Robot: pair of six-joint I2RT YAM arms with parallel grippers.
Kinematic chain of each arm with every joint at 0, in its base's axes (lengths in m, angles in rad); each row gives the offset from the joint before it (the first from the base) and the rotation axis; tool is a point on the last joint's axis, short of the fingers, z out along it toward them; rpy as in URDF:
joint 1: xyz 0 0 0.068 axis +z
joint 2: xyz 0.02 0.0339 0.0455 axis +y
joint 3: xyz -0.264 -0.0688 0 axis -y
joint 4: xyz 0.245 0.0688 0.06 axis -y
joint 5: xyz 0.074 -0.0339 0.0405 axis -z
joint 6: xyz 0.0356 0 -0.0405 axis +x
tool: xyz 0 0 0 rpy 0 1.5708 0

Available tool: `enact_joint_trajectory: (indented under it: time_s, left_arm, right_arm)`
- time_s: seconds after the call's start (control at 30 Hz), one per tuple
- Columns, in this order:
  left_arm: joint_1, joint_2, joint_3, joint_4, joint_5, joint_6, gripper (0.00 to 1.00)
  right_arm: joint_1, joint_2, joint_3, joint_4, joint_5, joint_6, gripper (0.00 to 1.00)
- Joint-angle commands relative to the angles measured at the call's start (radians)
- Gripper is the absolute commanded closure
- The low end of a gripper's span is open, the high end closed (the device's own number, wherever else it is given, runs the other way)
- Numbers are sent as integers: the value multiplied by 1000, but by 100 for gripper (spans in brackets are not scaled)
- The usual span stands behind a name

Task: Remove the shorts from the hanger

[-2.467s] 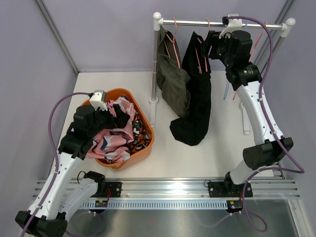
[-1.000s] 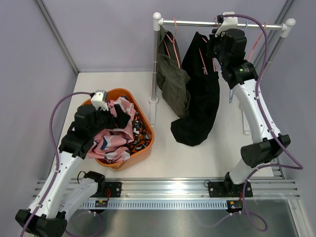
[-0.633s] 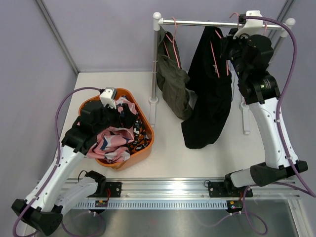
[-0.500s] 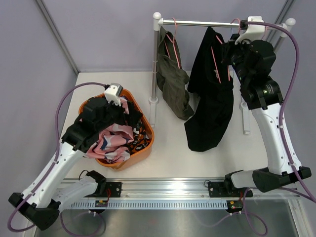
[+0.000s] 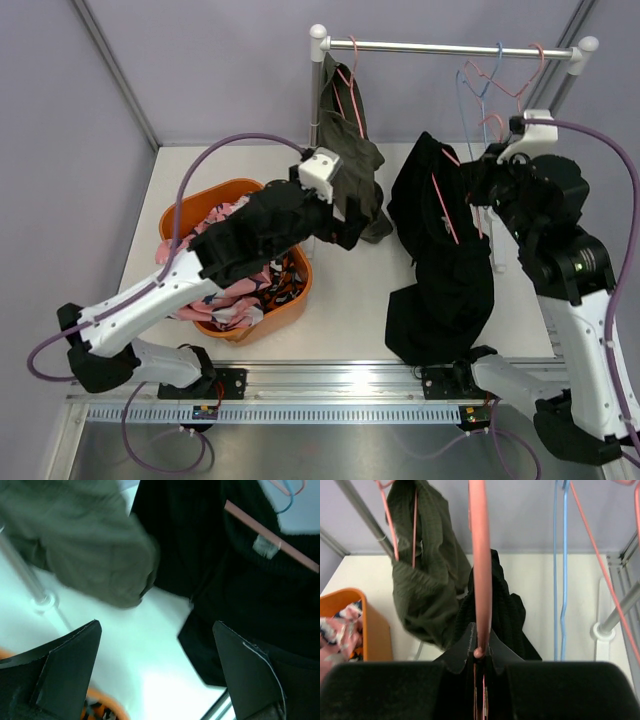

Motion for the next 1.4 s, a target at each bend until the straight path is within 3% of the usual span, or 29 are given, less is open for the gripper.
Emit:
enact_joint_trajectory:
  time_s: [0.0,0.3,0.57,1.13,1.23,1.33,1.37]
  left_arm:
    - [-75,130,121,170,-147,51,1]
    - [-123,377,297,311,-95,54,1]
    - [-160,539,414,354,-52,67,1]
    - [-166,585,440,279,-91,100,1]
    - [-165,600,437,276,-107,100,6]
    - [-166,611,437,272,-119,96,18]
    - [-166,612,437,272,-124,96,26]
  right_arm:
    - [16,-102,-46,-42,-42,68,100]
    - [18,-256,-108,-170,-61,97,100]
    - [18,-280,-135,-202,-60,103,100]
    - [18,-262,-134,-157,-73,111,100]
    - [18,-257,-117,-165,-71,105,100]
    - [18,-257,-106,-168,-68,102,100]
    - [19,-256,-103,-168,-71,102,100]
